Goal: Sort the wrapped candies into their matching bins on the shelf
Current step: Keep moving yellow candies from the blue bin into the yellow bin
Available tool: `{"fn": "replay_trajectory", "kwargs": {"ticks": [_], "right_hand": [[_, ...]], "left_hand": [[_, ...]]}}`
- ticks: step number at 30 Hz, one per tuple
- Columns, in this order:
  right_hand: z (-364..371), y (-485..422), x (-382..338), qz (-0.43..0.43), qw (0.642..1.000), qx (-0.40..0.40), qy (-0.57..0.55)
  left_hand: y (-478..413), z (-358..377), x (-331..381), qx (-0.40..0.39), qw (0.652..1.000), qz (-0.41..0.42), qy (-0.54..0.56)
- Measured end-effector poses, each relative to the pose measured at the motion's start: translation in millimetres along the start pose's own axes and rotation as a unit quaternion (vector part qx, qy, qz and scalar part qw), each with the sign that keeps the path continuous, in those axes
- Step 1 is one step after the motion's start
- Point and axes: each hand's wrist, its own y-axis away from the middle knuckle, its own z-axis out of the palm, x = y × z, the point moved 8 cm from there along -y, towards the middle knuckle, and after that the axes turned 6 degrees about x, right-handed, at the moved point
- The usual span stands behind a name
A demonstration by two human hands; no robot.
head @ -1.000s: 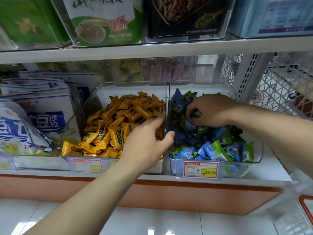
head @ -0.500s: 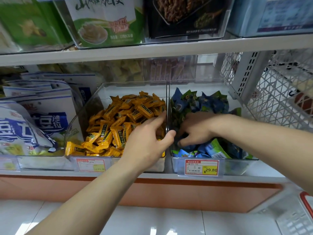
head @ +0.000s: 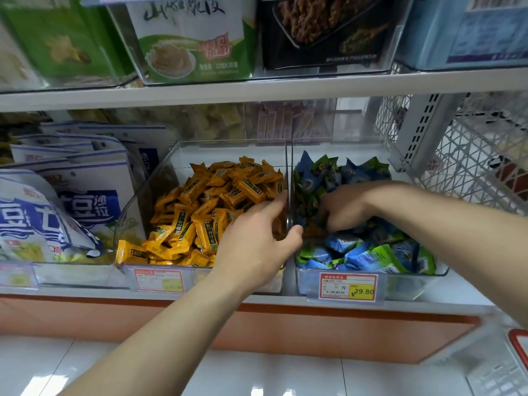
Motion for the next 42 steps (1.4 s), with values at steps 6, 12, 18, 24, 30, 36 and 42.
{"fn": "replay_trajectory", "kwargs": {"ticks": [6,12,18,24,30,36,42], "right_hand": [[-1,-10,-5,0.000,0.998,0.063,-0.030],[12,-14,-5,-0.036,0.988,0.101,-0.107],[8,-24,-11,-0.069,0.980,0.096,-0.158],[14,-38,-20,-0.067,0.981,0.123,-0.137],[8,-36,-15,-0.040,0.973,0.193,-0.115],[17,-38,-21,-0.052,0.976,0.174,-0.119],[11,-36,-17,-0.030,0.962,0.246,-0.111]], "left_hand": [[-1,0,0,0.003,1.000,-0.001,-0.006],[-1,-1,0,-0.002,1.000,0.000,-0.002],[-2,-1,-1,-0.004,1.000,0.002,0.003],[-2,-1,-3,-0.003,1.000,0.000,0.006],[-2,-1,-2,-0.007,1.000,-0.002,0.011],[-1,-2,-4,-0.003,1.000,-0.002,0.014],[-2,-1,-5,-0.011,1.000,-0.002,0.026]]}}
